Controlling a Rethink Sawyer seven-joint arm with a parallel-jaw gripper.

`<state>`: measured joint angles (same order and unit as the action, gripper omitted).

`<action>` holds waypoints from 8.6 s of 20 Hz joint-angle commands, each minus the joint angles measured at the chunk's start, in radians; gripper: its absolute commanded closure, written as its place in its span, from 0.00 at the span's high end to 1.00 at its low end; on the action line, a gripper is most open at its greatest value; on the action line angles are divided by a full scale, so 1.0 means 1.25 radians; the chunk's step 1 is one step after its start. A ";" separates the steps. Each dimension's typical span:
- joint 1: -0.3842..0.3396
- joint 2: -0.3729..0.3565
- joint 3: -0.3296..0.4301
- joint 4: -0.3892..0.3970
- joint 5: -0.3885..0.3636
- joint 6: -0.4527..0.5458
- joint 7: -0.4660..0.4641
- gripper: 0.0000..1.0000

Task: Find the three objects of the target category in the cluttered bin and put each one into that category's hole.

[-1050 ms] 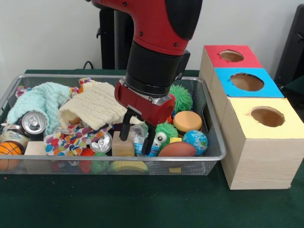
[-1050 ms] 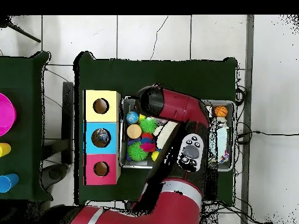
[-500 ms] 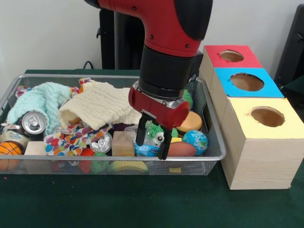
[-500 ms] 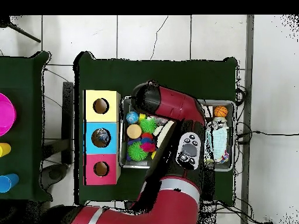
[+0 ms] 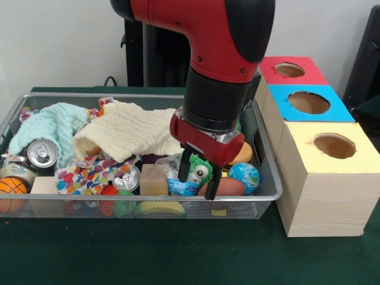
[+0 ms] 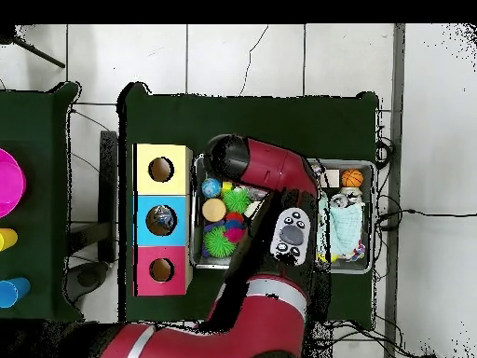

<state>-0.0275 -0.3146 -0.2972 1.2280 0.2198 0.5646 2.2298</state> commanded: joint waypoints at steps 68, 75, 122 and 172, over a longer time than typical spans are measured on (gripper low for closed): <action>0.071 0.250 -0.145 -0.050 0.137 0.048 0.216 1.00; 0.046 0.237 -0.110 -0.046 0.141 0.046 0.176 0.00; 0.086 0.112 -0.143 0.032 0.132 0.297 0.234 1.00; -0.078 0.085 0.133 0.037 0.224 0.419 0.047 1.00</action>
<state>-0.1046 -0.2105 -0.2748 1.2071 0.5005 1.0777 2.2653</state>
